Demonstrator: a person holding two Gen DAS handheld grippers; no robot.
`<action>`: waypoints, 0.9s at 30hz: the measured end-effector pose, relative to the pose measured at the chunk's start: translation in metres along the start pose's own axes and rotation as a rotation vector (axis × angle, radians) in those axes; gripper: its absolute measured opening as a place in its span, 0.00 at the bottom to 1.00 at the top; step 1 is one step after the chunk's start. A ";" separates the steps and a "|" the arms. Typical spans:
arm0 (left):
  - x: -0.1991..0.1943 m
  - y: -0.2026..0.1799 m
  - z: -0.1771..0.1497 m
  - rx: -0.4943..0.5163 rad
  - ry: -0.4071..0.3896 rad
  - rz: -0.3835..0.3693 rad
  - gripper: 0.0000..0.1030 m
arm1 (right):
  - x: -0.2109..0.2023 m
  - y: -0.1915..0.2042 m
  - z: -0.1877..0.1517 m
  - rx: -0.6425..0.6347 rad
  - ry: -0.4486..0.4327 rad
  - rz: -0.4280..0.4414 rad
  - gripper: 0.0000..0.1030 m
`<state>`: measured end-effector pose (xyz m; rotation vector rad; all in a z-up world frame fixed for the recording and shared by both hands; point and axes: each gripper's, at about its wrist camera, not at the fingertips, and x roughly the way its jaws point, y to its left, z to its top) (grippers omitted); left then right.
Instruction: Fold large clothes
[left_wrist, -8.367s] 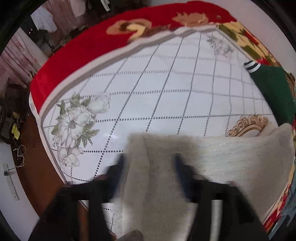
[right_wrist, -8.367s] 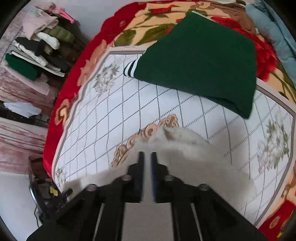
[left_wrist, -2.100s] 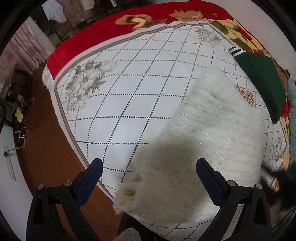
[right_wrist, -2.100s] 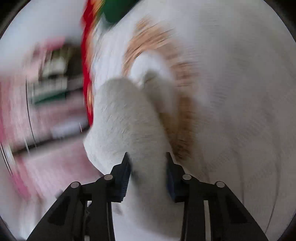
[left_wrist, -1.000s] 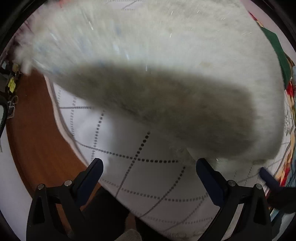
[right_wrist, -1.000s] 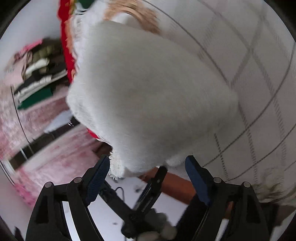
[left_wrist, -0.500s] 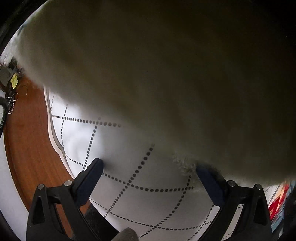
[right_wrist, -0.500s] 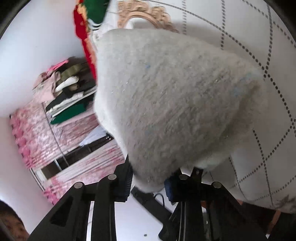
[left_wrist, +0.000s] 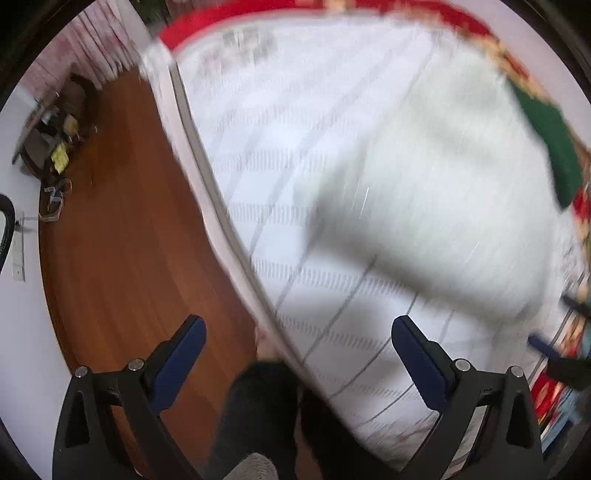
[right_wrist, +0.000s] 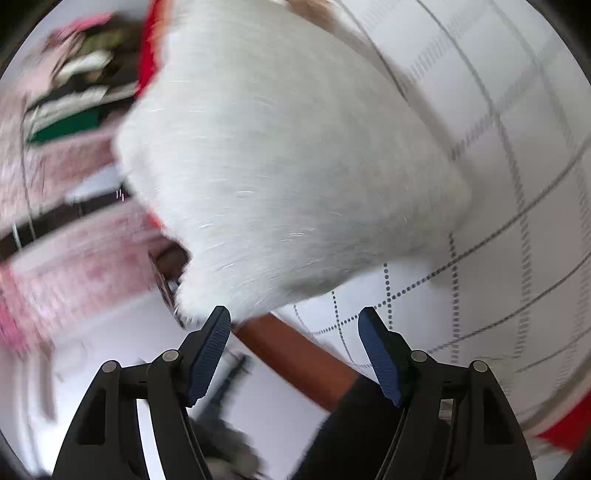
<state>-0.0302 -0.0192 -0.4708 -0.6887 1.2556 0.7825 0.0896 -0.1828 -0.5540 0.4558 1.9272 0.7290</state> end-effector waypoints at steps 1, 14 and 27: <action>-0.012 -0.003 0.014 -0.004 -0.041 -0.017 1.00 | -0.015 0.005 0.000 -0.043 -0.022 -0.021 0.77; 0.062 -0.055 0.108 0.118 0.032 -0.248 1.00 | 0.018 -0.047 0.138 -0.224 0.027 0.123 1.00; 0.066 -0.044 0.115 0.100 0.037 -0.358 0.64 | 0.018 -0.030 0.128 -0.146 0.057 0.273 0.60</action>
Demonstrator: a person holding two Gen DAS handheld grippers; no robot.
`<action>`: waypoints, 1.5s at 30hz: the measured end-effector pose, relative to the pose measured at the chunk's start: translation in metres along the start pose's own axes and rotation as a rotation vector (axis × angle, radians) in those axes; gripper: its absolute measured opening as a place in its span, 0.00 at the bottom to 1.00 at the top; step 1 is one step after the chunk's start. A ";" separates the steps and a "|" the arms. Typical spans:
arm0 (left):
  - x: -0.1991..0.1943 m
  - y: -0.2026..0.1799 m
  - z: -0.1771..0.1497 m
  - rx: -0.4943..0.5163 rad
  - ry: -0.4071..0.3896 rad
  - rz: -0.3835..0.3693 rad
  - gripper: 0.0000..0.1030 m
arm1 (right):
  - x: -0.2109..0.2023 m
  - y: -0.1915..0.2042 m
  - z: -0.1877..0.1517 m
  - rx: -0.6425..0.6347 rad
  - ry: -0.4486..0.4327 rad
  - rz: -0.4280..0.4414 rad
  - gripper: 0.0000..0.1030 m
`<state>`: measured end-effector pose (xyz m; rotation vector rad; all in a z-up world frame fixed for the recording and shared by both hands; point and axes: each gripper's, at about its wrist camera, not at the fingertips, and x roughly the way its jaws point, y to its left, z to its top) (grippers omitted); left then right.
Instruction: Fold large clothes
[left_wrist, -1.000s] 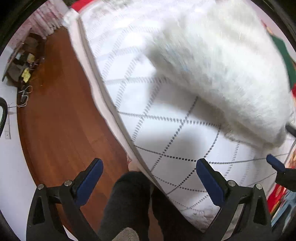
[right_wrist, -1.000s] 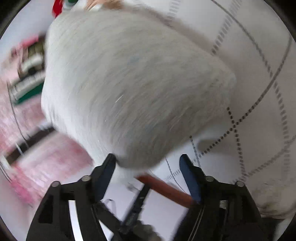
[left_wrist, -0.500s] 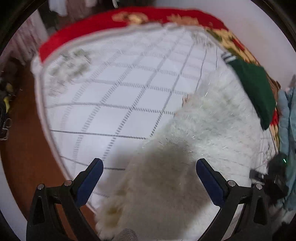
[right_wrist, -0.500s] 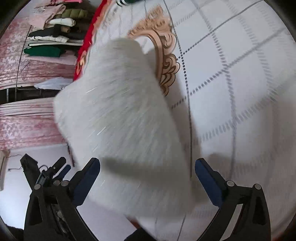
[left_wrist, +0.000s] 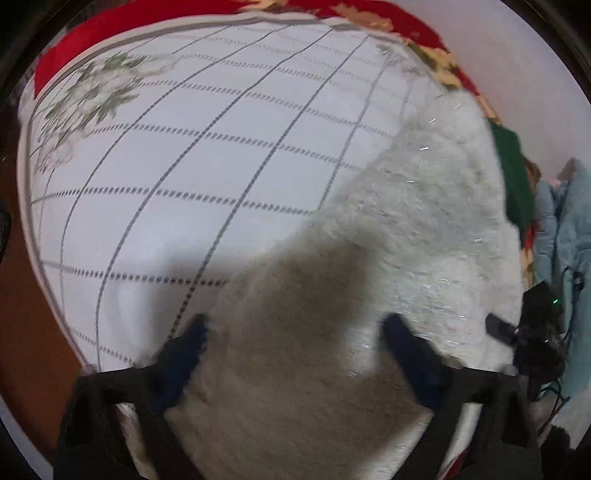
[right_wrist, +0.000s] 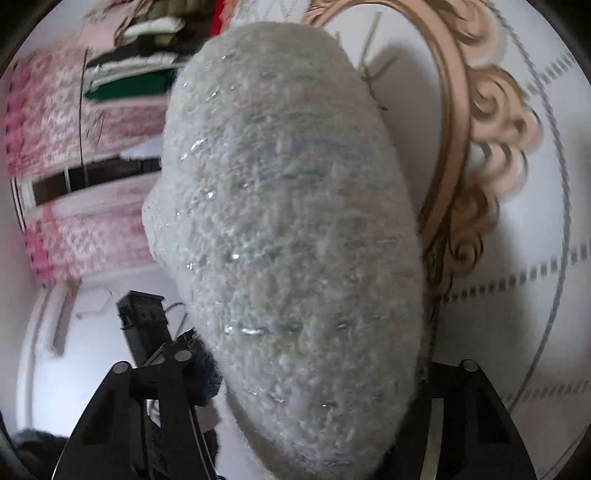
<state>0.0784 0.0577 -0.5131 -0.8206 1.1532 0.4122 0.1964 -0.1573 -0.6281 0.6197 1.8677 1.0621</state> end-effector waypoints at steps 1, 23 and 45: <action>-0.002 -0.005 0.001 0.021 -0.001 -0.010 0.37 | -0.005 -0.002 -0.006 0.021 -0.008 0.016 0.59; -0.079 -0.062 0.117 0.183 -0.085 -0.077 0.08 | -0.111 0.117 0.001 0.001 -0.202 0.117 0.53; 0.037 -0.391 0.375 0.611 -0.082 -0.313 0.08 | -0.410 0.143 0.266 0.027 -0.695 0.252 0.52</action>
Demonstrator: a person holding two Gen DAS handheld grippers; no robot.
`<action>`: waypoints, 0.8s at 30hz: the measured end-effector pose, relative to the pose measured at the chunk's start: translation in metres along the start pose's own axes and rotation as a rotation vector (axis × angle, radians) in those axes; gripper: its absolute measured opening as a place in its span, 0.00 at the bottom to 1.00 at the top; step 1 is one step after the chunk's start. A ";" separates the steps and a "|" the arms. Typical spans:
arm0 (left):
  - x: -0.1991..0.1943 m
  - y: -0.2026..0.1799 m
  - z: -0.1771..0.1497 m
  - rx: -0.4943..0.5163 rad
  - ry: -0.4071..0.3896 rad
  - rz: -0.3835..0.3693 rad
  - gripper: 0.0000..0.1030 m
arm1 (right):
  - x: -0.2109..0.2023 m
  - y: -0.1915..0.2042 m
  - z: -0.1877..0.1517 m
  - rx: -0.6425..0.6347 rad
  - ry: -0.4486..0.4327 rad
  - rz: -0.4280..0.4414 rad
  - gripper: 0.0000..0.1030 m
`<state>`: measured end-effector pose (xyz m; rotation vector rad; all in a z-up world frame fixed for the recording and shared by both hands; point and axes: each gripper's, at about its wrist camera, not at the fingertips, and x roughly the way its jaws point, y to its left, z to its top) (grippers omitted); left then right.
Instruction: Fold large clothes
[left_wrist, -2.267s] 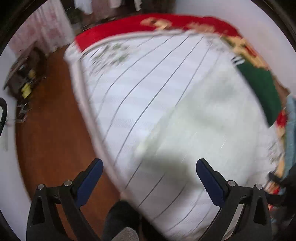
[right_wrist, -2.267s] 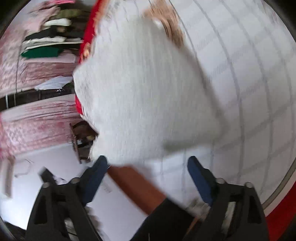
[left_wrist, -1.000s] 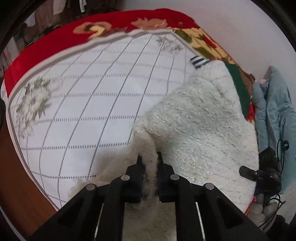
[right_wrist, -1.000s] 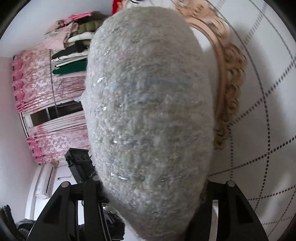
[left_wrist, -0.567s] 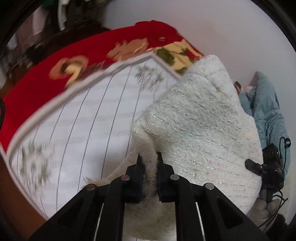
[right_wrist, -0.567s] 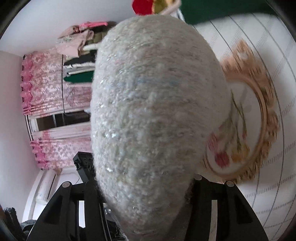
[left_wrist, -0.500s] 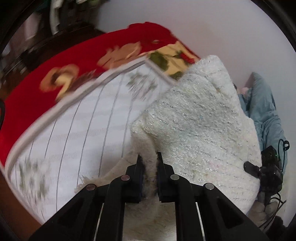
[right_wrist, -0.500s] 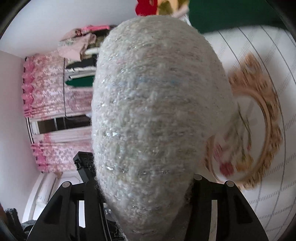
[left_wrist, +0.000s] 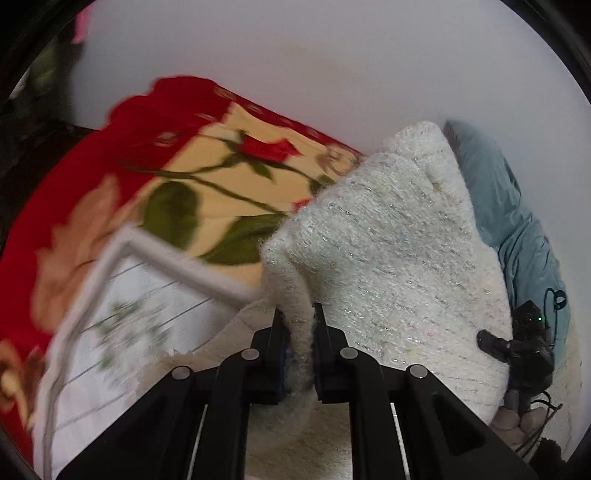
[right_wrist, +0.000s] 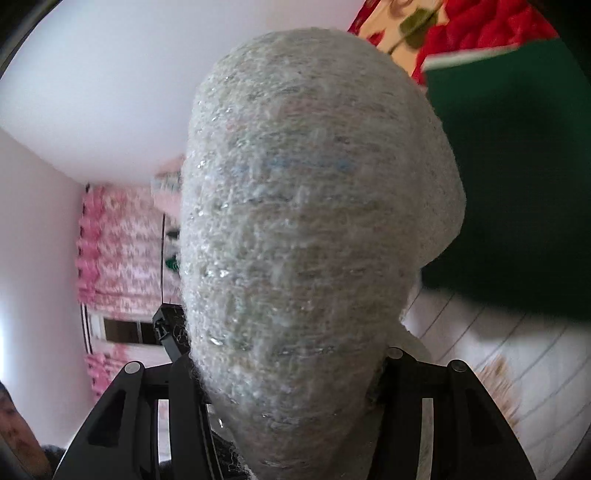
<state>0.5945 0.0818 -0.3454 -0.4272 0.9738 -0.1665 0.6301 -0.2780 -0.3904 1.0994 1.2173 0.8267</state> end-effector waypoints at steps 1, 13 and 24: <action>0.026 -0.007 0.011 0.015 0.021 -0.010 0.08 | -0.011 -0.019 0.027 0.010 -0.014 -0.009 0.52; 0.138 -0.037 -0.010 0.092 0.186 0.015 0.19 | -0.056 -0.139 0.130 0.120 0.019 -0.135 0.69; 0.059 -0.078 -0.018 0.228 0.062 0.277 1.00 | -0.038 0.002 0.081 -0.216 -0.112 -1.022 1.00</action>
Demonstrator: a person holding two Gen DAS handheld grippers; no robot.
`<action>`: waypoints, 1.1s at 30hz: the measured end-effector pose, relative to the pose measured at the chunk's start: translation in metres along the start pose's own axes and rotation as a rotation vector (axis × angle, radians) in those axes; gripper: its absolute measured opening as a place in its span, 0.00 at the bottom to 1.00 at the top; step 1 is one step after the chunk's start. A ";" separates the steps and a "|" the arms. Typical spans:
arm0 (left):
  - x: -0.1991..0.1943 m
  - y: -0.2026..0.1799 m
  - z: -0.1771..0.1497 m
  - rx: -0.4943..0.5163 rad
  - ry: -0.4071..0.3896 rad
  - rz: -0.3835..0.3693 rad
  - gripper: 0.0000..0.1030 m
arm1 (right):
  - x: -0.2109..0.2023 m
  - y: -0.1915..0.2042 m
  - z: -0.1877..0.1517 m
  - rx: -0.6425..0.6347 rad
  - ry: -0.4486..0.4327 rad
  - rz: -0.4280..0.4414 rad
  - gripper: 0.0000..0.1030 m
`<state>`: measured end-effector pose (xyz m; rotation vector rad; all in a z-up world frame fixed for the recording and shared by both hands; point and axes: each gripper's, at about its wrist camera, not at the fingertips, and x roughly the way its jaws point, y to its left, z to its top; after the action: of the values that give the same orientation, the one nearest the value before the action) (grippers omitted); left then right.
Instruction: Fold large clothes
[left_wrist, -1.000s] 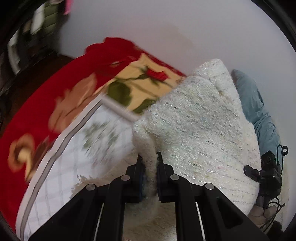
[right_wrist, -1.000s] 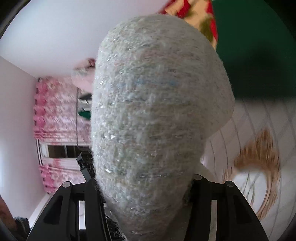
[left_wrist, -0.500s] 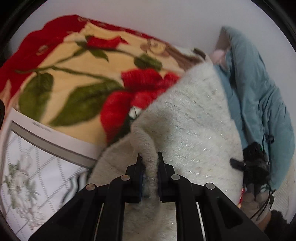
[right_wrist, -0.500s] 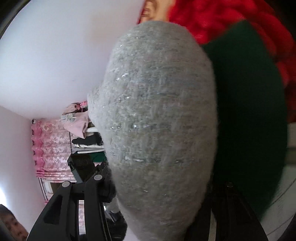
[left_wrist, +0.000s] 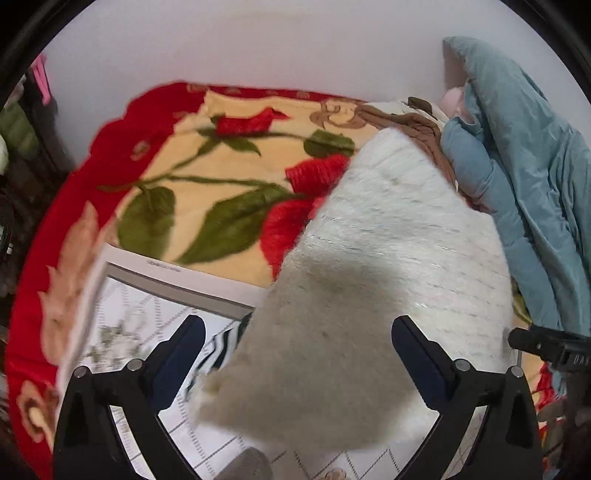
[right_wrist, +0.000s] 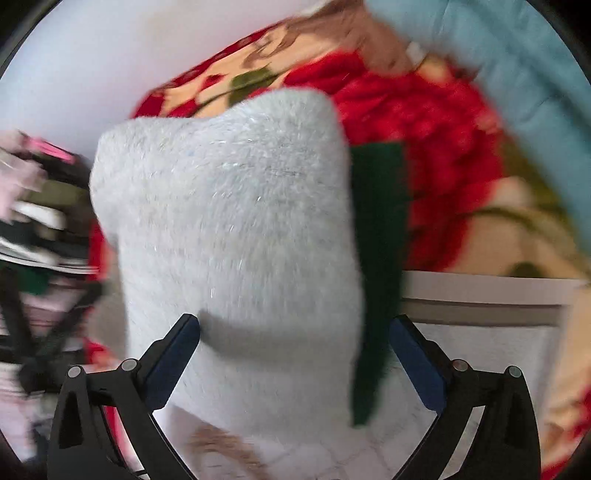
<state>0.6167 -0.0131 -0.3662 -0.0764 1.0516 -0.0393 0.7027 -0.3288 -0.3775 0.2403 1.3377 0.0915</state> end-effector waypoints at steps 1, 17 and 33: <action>-0.010 -0.003 -0.002 0.004 -0.006 0.009 1.00 | -0.010 0.009 -0.005 -0.012 -0.021 -0.056 1.00; -0.223 -0.028 -0.048 0.060 -0.102 0.062 1.00 | -0.227 0.100 -0.193 -0.060 -0.293 -0.354 1.00; -0.465 -0.038 -0.111 0.068 -0.219 0.043 1.00 | -0.515 0.181 -0.377 -0.059 -0.527 -0.353 1.00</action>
<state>0.2898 -0.0237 -0.0155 0.0034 0.8318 -0.0266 0.2303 -0.2119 0.0739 -0.0274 0.8337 -0.2175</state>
